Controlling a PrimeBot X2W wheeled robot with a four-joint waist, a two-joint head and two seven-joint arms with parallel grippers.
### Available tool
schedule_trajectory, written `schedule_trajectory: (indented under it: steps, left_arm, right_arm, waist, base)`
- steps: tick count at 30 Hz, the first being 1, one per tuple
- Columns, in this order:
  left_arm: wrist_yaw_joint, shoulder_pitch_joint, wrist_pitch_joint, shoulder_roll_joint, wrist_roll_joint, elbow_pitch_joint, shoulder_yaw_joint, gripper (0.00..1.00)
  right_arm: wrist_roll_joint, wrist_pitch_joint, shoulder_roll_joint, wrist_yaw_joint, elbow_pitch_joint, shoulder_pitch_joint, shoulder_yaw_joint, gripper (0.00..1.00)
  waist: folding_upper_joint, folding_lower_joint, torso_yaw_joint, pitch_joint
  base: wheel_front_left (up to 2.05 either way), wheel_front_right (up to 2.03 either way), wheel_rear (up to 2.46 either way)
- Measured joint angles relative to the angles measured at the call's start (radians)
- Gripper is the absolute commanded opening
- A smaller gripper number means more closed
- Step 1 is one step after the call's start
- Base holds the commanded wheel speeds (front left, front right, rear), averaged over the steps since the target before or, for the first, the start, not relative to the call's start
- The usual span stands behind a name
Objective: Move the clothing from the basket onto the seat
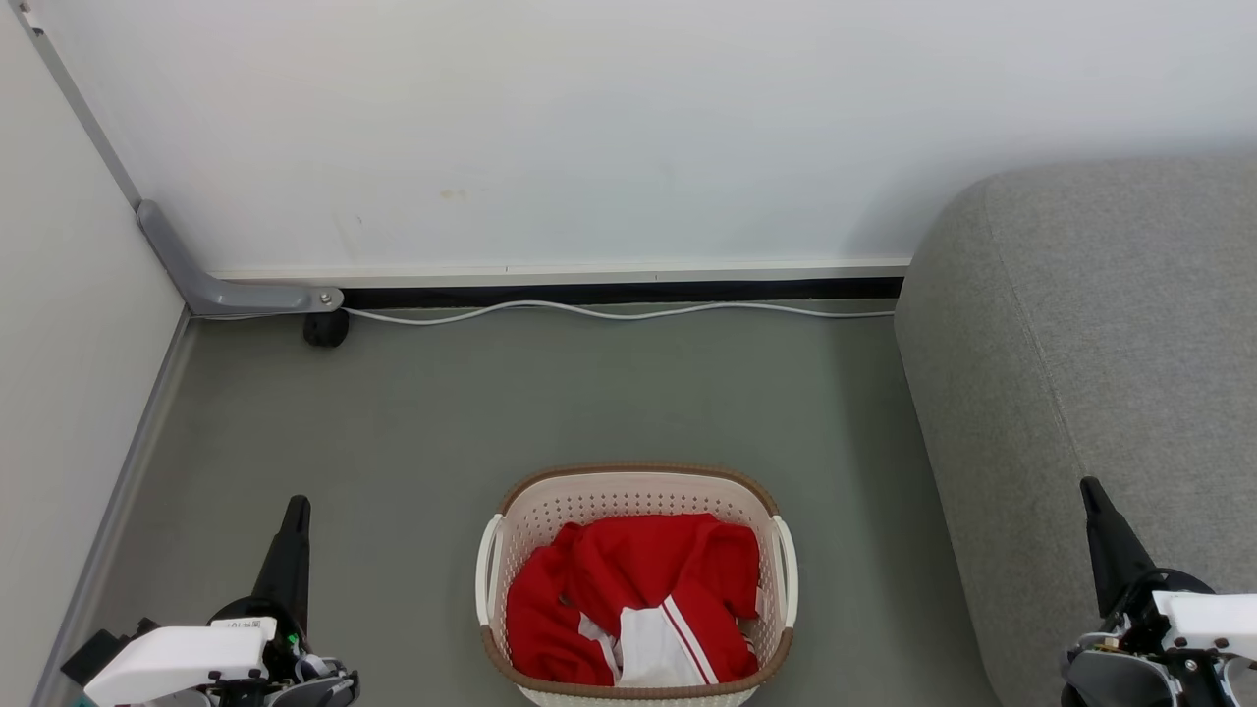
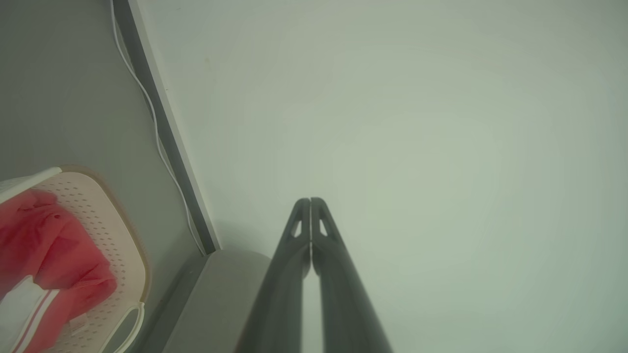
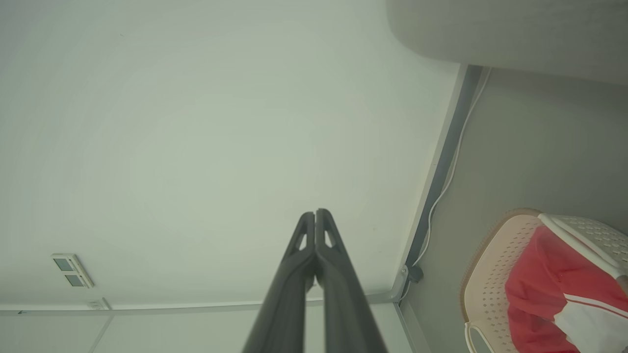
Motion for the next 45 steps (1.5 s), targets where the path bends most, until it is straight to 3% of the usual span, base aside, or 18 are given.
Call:
schedule_trajectory:
  steps: [20,21,27,45]
  left_arm:
    - [0.0,0.0,0.0,0.0,0.0,0.0,0.0,0.0]
    - [0.0,0.003,-0.001,-0.002,0.0,0.007,-0.001,1.0]
    - [0.001,0.065,-0.002,-0.028,0.0,0.073,-0.005,1.0]
    - [0.001,0.037,-0.056,-0.024,0.036,0.076,-0.021,1.0]
  right_arm:
    - [0.0,0.0,0.0,0.0,0.0,0.0,0.0,0.0]
    - [-0.001,0.0,0.001,0.0,0.007,0.002,0.001,1.0]
    - [-0.001,0.0,0.028,-0.001,0.067,0.055,0.01,1.0]
    - [-0.025,-0.016,0.008,-0.002,0.063,0.021,0.051,1.0]
  waist:
    - [0.0,0.0,0.0,0.0]
    - [0.0,0.0,0.0,0.0]
    - [0.0,0.0,0.0,0.003]
    - [0.0,0.0002,-0.002,0.008]
  base:
    - [0.0,0.0,0.0]
    - [0.0,0.0,0.0]
    - [0.0,0.0,0.0]
    - [0.0,0.0,0.0]
